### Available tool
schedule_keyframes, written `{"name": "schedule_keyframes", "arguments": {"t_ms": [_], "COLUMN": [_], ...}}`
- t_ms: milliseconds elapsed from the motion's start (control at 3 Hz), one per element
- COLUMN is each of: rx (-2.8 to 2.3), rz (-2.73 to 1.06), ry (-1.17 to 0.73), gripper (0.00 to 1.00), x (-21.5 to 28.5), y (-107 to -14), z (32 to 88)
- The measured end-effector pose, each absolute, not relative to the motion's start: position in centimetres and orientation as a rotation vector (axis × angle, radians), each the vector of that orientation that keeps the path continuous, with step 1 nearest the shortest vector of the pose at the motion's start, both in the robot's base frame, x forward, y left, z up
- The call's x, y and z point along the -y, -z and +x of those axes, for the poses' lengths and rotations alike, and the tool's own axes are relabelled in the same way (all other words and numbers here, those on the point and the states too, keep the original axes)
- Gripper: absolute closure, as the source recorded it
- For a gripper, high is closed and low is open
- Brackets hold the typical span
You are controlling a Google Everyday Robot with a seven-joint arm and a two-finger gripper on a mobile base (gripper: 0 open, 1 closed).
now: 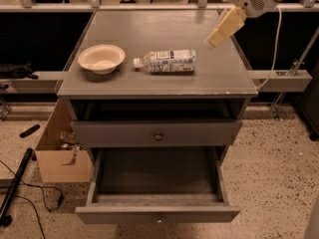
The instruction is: Place blue plastic bottle into middle drawer
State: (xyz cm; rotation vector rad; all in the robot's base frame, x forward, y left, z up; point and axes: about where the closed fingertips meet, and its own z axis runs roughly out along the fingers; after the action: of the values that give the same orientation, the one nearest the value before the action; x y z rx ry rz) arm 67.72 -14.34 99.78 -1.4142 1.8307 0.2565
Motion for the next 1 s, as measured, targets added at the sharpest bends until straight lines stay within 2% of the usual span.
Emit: {"name": "schedule_keyframes", "arguments": {"t_ms": [1000], "rx": [-1.988], "rz": [-1.359], "ry": [-0.216], "gripper": [0.00], "x": [16.0], "y": [-89.0], "z": [75.0]}}
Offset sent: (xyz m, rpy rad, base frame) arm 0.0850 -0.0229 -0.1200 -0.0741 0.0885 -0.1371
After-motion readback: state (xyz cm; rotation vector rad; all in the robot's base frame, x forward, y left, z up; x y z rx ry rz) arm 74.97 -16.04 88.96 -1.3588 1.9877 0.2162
